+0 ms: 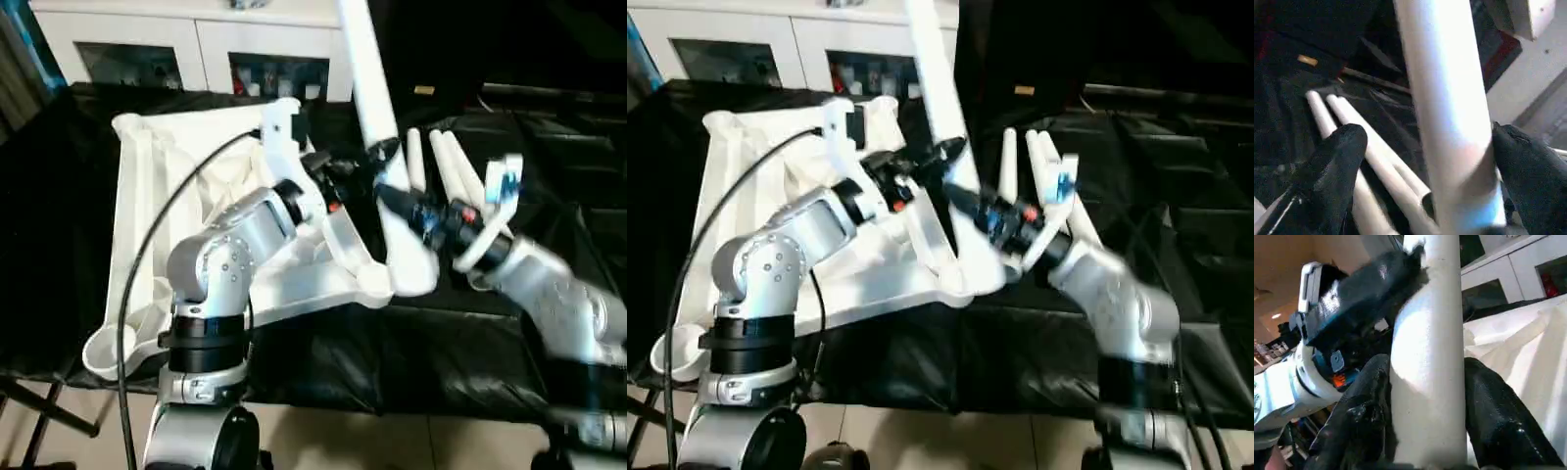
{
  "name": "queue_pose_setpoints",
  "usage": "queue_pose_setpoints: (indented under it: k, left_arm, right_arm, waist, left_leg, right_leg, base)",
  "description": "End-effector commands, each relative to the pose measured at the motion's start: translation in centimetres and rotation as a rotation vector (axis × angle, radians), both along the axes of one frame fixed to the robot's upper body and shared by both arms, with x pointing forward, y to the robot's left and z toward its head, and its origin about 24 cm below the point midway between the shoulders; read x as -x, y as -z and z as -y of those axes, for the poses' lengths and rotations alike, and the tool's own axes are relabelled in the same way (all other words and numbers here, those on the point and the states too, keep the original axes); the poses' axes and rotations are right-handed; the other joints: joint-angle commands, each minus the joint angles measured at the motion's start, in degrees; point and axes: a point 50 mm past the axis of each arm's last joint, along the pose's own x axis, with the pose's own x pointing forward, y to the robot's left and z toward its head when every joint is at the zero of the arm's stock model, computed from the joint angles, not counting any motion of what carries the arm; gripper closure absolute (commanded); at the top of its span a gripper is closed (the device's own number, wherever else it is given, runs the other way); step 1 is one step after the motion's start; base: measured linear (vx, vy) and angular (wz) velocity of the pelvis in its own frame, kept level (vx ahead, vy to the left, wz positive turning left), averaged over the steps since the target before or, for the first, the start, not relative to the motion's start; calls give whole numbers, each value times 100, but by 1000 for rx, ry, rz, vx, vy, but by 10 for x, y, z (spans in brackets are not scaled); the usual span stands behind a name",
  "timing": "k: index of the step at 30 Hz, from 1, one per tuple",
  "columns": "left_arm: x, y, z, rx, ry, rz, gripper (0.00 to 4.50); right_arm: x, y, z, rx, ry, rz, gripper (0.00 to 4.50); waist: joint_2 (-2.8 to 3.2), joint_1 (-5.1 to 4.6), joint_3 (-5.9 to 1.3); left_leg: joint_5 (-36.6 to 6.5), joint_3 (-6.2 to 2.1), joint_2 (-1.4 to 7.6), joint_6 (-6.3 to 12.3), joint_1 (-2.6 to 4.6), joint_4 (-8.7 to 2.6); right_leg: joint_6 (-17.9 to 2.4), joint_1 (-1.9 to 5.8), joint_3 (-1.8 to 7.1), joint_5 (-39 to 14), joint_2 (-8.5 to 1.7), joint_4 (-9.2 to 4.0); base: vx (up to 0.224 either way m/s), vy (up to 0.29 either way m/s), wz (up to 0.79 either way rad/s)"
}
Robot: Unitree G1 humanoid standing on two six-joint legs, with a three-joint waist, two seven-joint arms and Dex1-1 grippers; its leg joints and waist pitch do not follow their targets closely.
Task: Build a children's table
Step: Pick table leg
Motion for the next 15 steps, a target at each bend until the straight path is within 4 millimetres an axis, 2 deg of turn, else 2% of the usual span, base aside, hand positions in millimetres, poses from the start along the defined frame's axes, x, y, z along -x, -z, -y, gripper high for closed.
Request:
queue_pose_setpoints:
  k: [1, 3, 5, 8, 9, 11, 12, 14, 15]
  left_arm:
    - [8, -17, 19, 79, 88, 30, 0]
    - [9, -20, 20, 94, 102, 35, 27]
    - [9, -21, 20, 99, 108, 37, 27]
    - [8, -21, 21, 63, 91, 24, 52]
    - [9, -22, 22, 57, 93, 19, 72]
    - [10, -21, 25, 45, 89, -7, 78]
    - [10, -21, 25, 45, 89, -7, 88]
    - [7, -16, 28, 14, 29, -36, 114]
    - [6, -15, 28, 12, 23, -39, 114]
  right_arm:
    - [4, -9, -1, 8, -7, 36, 267]
    - [5, -8, -1, 30, 2, 36, 267]
    - [6, -7, -2, 51, 12, 35, 267]
    - [7, -9, -5, 110, 40, 42, 267]
    - [6, -10, -9, 148, 59, 52, 267]
    - [4, -10, -21, 261, 105, 84, 267]
    - [4, -10, -21, 261, 105, 84, 267]
    - [0, -9, -33, 347, 164, 108, 267]
    - [-1, -9, -34, 353, 170, 110, 267]
  waist:
    - [24, 2, -459]
    - [11, -5, -456]
    - [11, -12, -455]
    - [18, -9, -466]
    - [13, -10, -467]
    - [15, -28, -471]
    - [17, -28, -475]
    - [15, -61, -467]
    - [-4, -64, -468]
  left_leg:
    - [-840, -195, 325, -22, 167, -464]
    - [-849, -200, 323, -57, 160, -467]
    - [-793, -196, 316, -52, 156, -465]
    - [-680, -199, 313, -46, 150, -461]
    - [-647, -199, 312, -45, 148, -459]
    - [-572, -202, 312, -74, 148, -460]
    - [-547, -208, 319, -93, 145, -461]
    - [-601, -195, 305, -115, 153, -468]
    - [-611, -194, 307, -123, 152, -467]
  right_leg:
    - [-1336, 243, 215, -485, -361, -509]
    - [-1298, 246, 218, -516, -362, -510]
    - [-1250, 240, 221, -531, -356, -513]
    - [-1181, 237, 221, -430, -349, -506]
    - [-1172, 238, 222, -383, -348, -502]
    - [-1169, 234, 214, -284, -333, -484]
    - [-1148, 235, 215, -259, -335, -478]
    - [-1120, 223, 219, -322, -331, -507]
    - [-1111, 225, 223, -337, -336, -507]
  base:
    - [0, 0, 0]
    - [0, 0, 0]
    - [0, 0, 0]
    - [0, 0, 0]
    - [0, 0, 0]
    - [0, 0, 0]
    - [0, 0, 0]
    - [0, 0, 0]
    - [0, 0, 0]
